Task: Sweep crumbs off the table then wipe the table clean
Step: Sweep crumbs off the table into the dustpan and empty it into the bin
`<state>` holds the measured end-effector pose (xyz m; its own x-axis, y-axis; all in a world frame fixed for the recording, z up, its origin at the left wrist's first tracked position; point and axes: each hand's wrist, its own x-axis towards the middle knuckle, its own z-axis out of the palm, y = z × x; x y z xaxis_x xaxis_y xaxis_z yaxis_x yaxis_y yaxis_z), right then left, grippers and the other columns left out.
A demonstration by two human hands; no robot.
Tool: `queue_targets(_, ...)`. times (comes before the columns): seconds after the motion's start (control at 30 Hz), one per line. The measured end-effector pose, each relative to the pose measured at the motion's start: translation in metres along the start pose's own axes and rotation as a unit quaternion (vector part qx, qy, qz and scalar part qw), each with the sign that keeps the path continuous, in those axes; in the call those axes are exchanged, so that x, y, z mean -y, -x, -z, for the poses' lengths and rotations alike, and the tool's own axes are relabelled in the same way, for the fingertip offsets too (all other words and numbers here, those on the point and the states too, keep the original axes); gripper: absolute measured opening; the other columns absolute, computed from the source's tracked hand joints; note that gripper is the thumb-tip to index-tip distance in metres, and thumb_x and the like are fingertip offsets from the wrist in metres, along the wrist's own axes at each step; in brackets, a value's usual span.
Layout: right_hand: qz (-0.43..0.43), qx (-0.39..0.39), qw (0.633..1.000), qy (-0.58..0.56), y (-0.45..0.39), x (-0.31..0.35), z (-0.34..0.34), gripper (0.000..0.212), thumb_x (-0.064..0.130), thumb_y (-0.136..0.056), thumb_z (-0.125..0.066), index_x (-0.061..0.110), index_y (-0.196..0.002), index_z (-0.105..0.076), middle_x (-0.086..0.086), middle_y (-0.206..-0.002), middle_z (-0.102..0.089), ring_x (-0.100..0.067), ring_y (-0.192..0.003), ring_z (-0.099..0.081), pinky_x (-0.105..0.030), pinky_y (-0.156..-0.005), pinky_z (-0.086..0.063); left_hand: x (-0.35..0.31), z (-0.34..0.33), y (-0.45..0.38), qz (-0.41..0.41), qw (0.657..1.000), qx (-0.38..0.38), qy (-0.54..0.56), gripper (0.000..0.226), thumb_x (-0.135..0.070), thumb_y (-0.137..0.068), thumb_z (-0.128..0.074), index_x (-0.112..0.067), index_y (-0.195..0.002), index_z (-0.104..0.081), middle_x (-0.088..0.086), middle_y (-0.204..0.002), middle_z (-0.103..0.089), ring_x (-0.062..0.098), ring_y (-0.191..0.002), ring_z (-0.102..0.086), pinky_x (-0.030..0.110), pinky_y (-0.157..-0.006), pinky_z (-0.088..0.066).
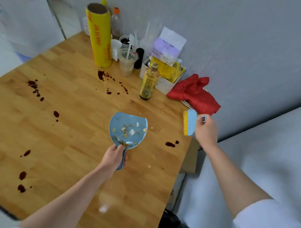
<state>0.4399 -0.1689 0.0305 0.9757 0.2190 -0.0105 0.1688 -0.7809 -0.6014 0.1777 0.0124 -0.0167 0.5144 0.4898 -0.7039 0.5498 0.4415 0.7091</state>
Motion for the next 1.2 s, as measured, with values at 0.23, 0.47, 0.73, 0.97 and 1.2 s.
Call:
queue_targets(0.23,0.087,0.069,0.986,0.127,-0.08,-0.031,-0.026,0.023,0.014,-0.102,-0.051,0.007,-0.115,-0.068,-0.021,-0.103,-0.071,-0.041,-0.096,-0.064,-0.041,-0.077,-0.047,-0.014,-0.003,-0.035,-0.023,0.999,-0.035,0.019,0.023,-0.023,-0.102,-0.042,-0.009,-0.095,-0.059,-0.001,-0.055,-0.056,0.019,-0.052,-0.051,0.033,-0.057,-0.044)
queue_targets(0.47,0.173,0.14,0.973,0.063,-0.073,0.009,-0.063,0.022,0.019,-0.1,-0.052,0.014,-0.111,-0.072,-0.011,-0.091,-0.073,-0.03,-0.084,-0.067,-0.04,-0.073,-0.053,0.004,-0.022,-0.03,-0.007,0.993,-0.079,0.084,0.019,-0.024,-0.102,-0.044,-0.013,-0.099,-0.06,0.007,-0.071,-0.055,0.017,-0.053,-0.052,0.03,-0.052,-0.045)
queue_targets(0.73,0.267,0.256,0.928,0.047,-0.022,0.029,-0.058,0.021,0.021,-0.101,-0.054,0.025,-0.113,-0.071,0.005,-0.079,-0.066,-0.02,-0.074,-0.066,-0.035,-0.066,-0.052,0.023,-0.016,-0.003,-0.013,0.982,-0.13,0.134,0.019,-0.023,-0.102,-0.045,-0.012,-0.1,-0.06,0.009,-0.069,-0.056,0.02,-0.052,-0.05,0.032,-0.054,-0.047)
queue_targets(0.97,0.263,0.219,0.937,0.069,-0.04,0.035,-0.054,0.02,0.02,-0.101,-0.055,0.024,-0.113,-0.07,-0.001,-0.094,-0.069,-0.014,-0.076,-0.058,-0.027,-0.062,-0.039,0.039,-0.006,0.01,-0.027,0.977,-0.146,0.152,0.022,-0.026,-0.102,-0.046,-0.009,-0.099,-0.059,0.009,-0.069,-0.056,0.02,-0.051,-0.05,0.031,-0.051,-0.048)
queue_targets(1.2,0.26,0.272,0.925,0.04,0.013,0.044,-0.077,0.02,0.021,-0.101,-0.052,0.025,-0.108,-0.071,0.006,-0.074,-0.065,-0.017,-0.072,-0.066,-0.031,-0.064,-0.05,0.067,0.012,0.029,-0.018,0.972,-0.163,0.171,0.021,-0.026,-0.102,-0.046,-0.01,-0.099,-0.06,0.009,-0.07,-0.055,0.019,-0.051,-0.048,0.034,-0.055,-0.045)
